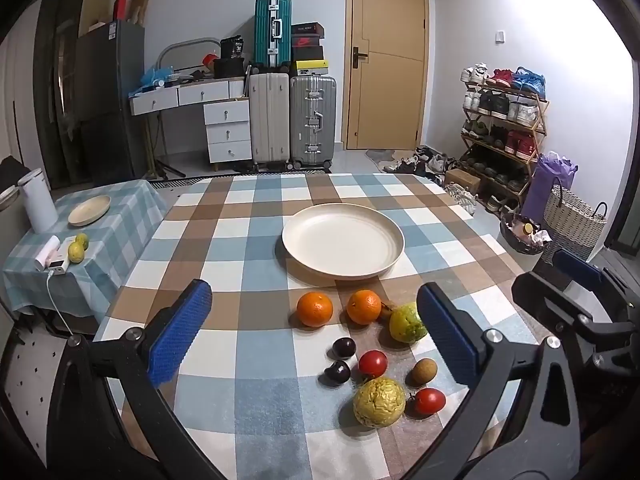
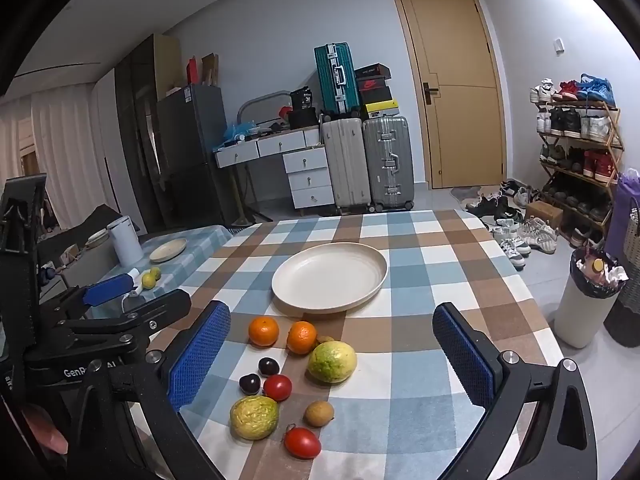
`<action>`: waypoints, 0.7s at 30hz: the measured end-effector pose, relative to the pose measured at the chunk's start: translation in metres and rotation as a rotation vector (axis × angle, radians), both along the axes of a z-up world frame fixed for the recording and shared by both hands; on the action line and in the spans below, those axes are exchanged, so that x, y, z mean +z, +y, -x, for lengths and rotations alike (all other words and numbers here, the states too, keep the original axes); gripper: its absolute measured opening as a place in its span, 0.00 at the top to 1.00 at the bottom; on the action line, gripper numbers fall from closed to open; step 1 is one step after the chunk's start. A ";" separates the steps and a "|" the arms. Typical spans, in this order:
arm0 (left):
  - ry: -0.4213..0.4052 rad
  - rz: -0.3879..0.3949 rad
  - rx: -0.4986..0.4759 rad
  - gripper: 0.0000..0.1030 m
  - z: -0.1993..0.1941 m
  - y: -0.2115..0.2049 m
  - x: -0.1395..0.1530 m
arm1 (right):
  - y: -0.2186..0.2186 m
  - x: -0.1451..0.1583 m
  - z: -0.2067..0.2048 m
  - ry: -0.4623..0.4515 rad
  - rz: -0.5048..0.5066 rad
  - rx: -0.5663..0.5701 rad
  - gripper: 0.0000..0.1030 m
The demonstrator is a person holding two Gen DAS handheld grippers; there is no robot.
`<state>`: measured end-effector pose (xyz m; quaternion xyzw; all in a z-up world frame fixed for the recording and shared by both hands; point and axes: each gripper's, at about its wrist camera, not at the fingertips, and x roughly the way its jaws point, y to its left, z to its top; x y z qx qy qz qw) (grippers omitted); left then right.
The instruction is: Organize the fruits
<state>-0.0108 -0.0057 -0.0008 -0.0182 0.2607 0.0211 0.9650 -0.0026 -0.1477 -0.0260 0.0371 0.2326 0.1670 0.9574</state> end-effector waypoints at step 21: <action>0.013 0.028 -0.006 0.01 -0.003 0.007 -0.001 | -0.001 0.002 -0.001 0.009 -0.004 0.003 0.00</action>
